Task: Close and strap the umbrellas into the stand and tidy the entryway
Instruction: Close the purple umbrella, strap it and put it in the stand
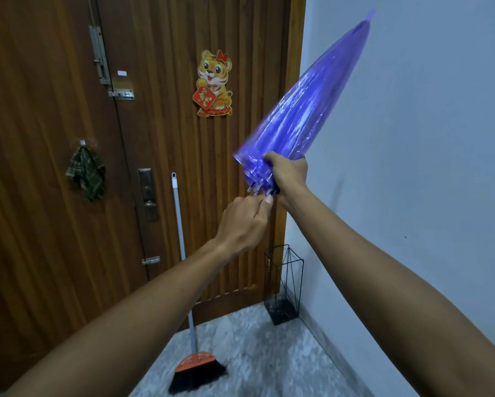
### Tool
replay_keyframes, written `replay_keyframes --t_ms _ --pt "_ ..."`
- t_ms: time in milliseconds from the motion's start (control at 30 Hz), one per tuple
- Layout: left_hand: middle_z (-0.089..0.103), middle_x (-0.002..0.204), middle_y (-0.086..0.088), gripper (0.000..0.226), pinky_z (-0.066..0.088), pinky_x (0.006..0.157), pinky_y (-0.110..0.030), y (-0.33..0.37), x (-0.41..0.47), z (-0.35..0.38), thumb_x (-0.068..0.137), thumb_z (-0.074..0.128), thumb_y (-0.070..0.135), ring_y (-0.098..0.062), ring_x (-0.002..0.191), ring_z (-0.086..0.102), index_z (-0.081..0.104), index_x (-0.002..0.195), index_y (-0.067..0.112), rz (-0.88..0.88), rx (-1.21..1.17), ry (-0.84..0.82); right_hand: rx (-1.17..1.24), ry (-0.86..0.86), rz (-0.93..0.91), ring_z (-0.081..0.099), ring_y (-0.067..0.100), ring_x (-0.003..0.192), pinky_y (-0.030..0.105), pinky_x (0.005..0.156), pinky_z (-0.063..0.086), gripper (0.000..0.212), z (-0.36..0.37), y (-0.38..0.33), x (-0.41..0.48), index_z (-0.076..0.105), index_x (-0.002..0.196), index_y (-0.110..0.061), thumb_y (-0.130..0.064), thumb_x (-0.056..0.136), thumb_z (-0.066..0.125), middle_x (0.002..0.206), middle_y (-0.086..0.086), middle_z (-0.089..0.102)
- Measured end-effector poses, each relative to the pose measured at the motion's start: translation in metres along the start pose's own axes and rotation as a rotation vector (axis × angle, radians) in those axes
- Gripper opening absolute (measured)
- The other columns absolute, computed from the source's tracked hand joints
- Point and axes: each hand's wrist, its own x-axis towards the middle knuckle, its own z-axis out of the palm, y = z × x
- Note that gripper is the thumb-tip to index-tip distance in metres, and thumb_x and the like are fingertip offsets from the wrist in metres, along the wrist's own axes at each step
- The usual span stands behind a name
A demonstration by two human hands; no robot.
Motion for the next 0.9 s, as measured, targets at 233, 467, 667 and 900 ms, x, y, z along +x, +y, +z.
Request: replay_keyframes --t_ms 233,467,667,900 --pt "0.054 0.053 0.004 0.036 0.037 0.051 -0.032 0.002 -0.003 -0.012 0.094 0.057 0.035 -0.013 0.049 0.051 0.059 0.063 0.018 0.107 -0.095 0.148 -0.068 0.01 -0.023 0.075 0.027 0.084 0.05 0.078 0.063 0.036 -0.014 0.003 0.003 0.063 0.109 -0.014 -0.011 0.074 0.056 0.099 0.007 0.074" --pt "0.037 0.145 -0.003 0.062 0.037 0.11 -0.048 -0.009 0.035 -0.05 0.081 0.066 0.031 -0.02 0.136 0.038 0.044 0.139 0.028 0.035 0.273 0.181 -0.358 -0.286 -0.105 0.073 0.018 0.091 0.032 0.073 0.062 0.029 -0.04 0.012 0.002 0.054 0.123 -0.013 -0.013 0.093 0.059 0.111 0.005 0.071" --pt "-0.006 0.168 -0.005 0.12 0.009 0.118 -0.062 -0.024 0.064 -0.077 0.074 0.08 0.023 -0.035 0.154 -0.007 -0.006 0.158 0.036 0.555 1.098 -0.077 -0.557 -0.644 -0.189 0.072 0.009 0.071 0.024 0.063 0.054 0.02 -0.048 0.004 -0.007 0.062 0.109 -0.013 -0.003 0.093 0.052 0.088 -0.001 0.073" --pt "0.058 0.127 -0.007 0.055 0.022 0.114 -0.051 -0.026 0.072 -0.085 0.085 0.069 0.033 -0.03 0.124 0.055 0.046 0.133 0.021 0.709 1.121 -0.11 -0.647 -0.903 -0.142 0.073 0.025 0.094 0.032 0.079 0.061 0.029 -0.056 0.0 0.001 0.057 0.125 -0.014 -0.023 0.098 0.063 0.112 0.007 0.07"
